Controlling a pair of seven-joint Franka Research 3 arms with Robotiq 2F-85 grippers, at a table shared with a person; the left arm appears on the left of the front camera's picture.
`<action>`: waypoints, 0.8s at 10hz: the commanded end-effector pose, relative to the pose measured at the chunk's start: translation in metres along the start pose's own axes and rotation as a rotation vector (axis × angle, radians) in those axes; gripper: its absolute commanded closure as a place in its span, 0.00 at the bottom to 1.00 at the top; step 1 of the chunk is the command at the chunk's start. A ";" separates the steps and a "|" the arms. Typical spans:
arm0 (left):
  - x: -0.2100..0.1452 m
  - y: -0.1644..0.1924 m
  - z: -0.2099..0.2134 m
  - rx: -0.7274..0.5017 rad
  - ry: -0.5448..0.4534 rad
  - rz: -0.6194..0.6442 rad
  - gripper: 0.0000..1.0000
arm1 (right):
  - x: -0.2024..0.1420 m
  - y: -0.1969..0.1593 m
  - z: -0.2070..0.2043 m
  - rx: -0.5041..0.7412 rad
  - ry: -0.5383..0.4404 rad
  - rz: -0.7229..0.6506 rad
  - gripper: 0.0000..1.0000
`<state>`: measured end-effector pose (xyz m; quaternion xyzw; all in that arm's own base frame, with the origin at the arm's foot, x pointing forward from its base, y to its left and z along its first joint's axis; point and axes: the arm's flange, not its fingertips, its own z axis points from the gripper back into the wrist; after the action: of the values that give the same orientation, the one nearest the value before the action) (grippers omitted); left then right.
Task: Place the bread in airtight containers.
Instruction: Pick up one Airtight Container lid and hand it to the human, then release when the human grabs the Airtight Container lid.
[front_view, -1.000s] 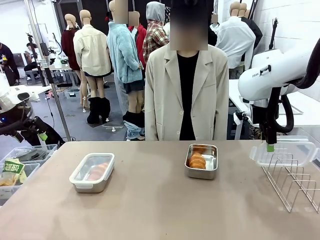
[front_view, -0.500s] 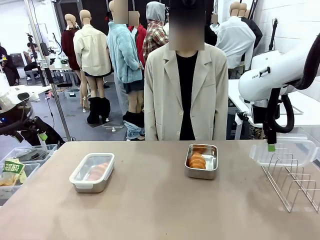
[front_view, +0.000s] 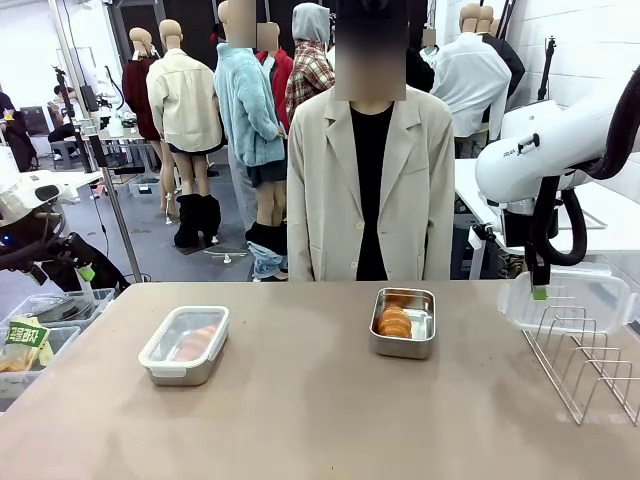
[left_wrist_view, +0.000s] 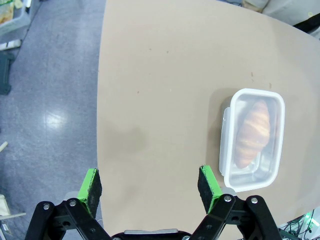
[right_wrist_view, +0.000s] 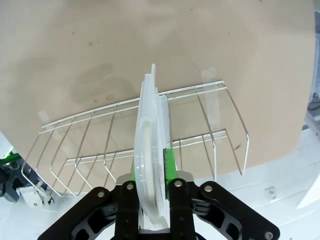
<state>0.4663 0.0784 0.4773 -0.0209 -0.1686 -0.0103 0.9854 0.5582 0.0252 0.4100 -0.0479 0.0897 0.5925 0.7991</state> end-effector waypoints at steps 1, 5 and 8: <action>0.000 0.002 0.002 0.006 0.002 -0.002 0.00 | 0.000 0.000 0.002 -0.020 0.039 -0.014 1.00; 0.000 0.002 0.002 0.006 0.002 -0.002 0.00 | -0.002 0.005 0.015 -0.062 0.043 -0.013 1.00; 0.000 0.002 0.002 0.006 0.002 -0.002 0.00 | -0.002 0.007 0.021 -0.084 0.047 -0.012 1.00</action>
<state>0.4663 0.0784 0.4773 -0.0209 -0.1686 -0.0103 0.9854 0.5550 0.0292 0.4290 -0.0662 0.0808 0.5977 0.7949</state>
